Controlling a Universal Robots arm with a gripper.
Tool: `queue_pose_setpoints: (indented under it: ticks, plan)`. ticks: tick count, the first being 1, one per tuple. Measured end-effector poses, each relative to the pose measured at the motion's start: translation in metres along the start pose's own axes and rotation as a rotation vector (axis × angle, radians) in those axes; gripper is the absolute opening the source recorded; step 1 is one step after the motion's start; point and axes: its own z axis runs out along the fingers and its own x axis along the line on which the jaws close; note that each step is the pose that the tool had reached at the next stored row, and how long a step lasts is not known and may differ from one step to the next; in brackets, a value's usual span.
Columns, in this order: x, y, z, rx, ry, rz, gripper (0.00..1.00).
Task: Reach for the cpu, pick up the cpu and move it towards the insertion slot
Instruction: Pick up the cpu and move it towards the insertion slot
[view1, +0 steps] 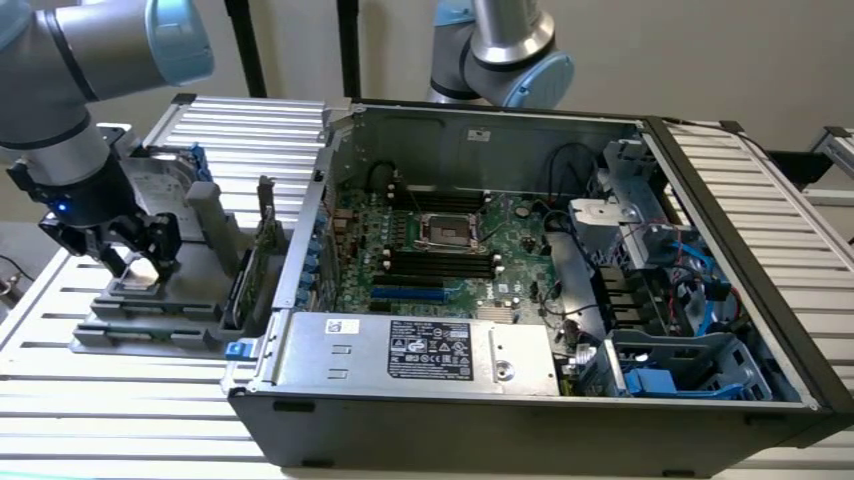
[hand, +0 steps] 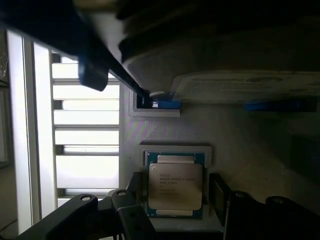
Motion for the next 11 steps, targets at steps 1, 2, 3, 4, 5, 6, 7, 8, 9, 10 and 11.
queue_pose_setpoints:
  ticks: [1,2,3,4,5,6,7,8,9,10,11]
  plan:
    - [0.0000,-0.0004,0.0000,-0.0019,0.0002,0.000,0.65]
    - [0.0000,-0.0007,0.0000,-0.0035,0.0003,0.000,0.65]
    - [0.0000,-0.0010,0.0000,-0.0048,0.0006,0.000,0.65]
    - [0.0000,-0.0016,0.0000,-0.0069,0.0006,0.000,0.65]
    - [0.0000,-0.0024,0.0000,-0.0097,0.0007,0.000,0.65]
    - [0.0000,-0.0027,0.0000,-0.0111,0.0009,0.000,0.65]
    - [0.0000,-0.0028,-0.0001,-0.0119,0.0012,0.000,0.65]
    - [0.0000,-0.0028,-0.0001,-0.0129,0.0011,0.000,0.65]
    - [0.0000,-0.0029,0.0000,-0.0137,0.0012,0.000,0.65]
    - [-0.0001,-0.0029,0.0000,-0.0145,0.0011,0.000,0.65]
    - [0.0000,-0.0029,0.0000,-0.0151,0.0012,0.000,0.65]
